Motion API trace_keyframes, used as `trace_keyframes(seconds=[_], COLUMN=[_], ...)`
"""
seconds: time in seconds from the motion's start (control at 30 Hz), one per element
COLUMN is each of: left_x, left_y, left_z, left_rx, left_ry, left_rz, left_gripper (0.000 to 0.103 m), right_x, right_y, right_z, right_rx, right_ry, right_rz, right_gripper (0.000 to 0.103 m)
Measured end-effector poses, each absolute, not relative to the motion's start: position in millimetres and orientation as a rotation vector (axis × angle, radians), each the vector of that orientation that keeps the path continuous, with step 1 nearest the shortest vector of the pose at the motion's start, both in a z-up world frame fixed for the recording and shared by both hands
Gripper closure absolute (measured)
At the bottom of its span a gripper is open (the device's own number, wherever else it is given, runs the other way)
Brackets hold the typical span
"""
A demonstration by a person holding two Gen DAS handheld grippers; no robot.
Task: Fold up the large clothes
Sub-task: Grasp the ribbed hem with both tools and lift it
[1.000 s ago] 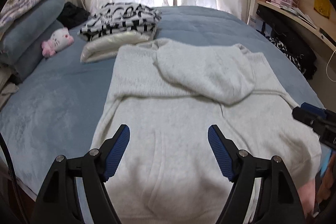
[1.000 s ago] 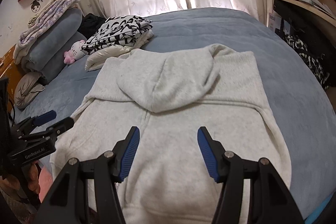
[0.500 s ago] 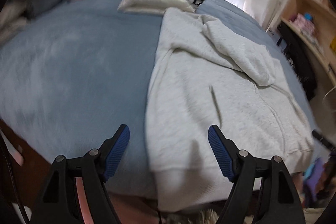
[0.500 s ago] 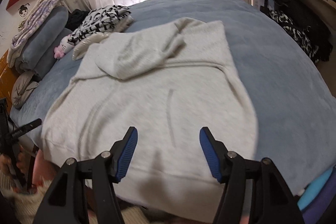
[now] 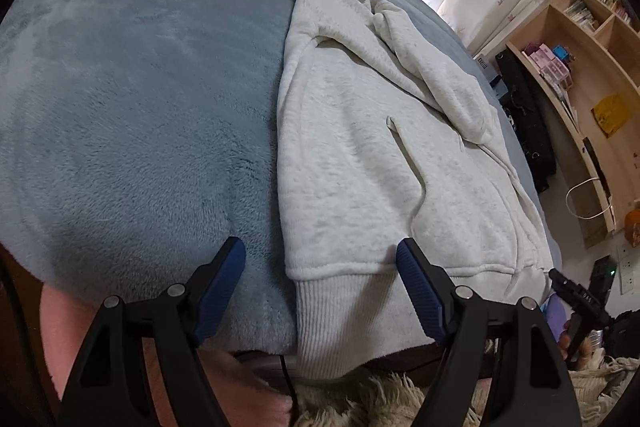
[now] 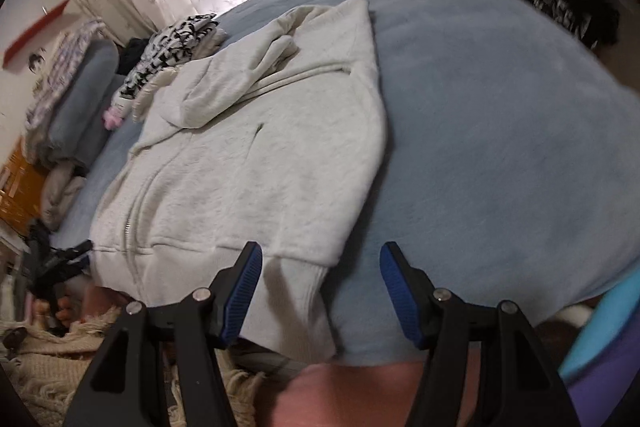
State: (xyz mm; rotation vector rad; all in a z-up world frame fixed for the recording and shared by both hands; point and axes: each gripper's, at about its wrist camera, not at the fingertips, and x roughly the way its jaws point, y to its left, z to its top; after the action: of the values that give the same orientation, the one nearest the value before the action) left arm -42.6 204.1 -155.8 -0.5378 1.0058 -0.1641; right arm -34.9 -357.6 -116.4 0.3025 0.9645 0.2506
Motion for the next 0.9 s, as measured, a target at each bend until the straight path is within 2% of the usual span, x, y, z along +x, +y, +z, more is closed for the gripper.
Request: trace_keyframes(seconds=[0.3,0.47,0.53,0.6,0.63,0.67,0.77,0.83,0.9], left_x=[-27.5,-27.9,-31.2,-35.3,-36.3,-37.7,-36.2,-32.9,-28.6], left_y=[193.8,194.2,195.4,198.8,200.4,202.5,203.4,202.2,195.6], left_z=[-162.0,-160.9,-157.4,-153.7,-153.3,-153.8,-160.4,-163.7,-164.3], left_rx=[-0.505,-0.506,-0.513,-0.543,-0.567,-0.585,-0.609,-0.622,-0.604], left_ry=[0.991,0.976,0.980,0.983,0.987,0.987,0.999,1.006,1.007], left_rz=[-0.201,-0.201,-0.195,-0.233,-0.250,-0.253,-0.259,-0.266,-0.298], left_gripper=[0.014,0.015,0.025,0.053,0.053,0.054,0.053,0.046,0.029], right_x=[-14.8,-11.0,-12.8,-15.8,-17.4,-17.9,-15.1,-10.5,-7.4], right_y=[-331.0,-332.5,-333.5,-336.6,-339.9,-343.5,-347.5,-346.7,-348.6], right_z=[-133.0,-137.5,-135.2,-131.7,-129.1,-127.9,-130.2,-136.5,-141.5], right_rx=[0.368,0.421,0.433,0.445,0.460,0.477,0.511,0.515,0.540], right_ry=[0.948,0.941,0.931,0.924,0.913,0.908,0.919,0.943,0.948], right_rz=[0.418,0.430,0.433,0.432,0.435,0.439,0.454,0.452,0.457], right_gripper=[0.043,0.045,0.054,0.067,0.077,0.083,0.083,0.083,0.083])
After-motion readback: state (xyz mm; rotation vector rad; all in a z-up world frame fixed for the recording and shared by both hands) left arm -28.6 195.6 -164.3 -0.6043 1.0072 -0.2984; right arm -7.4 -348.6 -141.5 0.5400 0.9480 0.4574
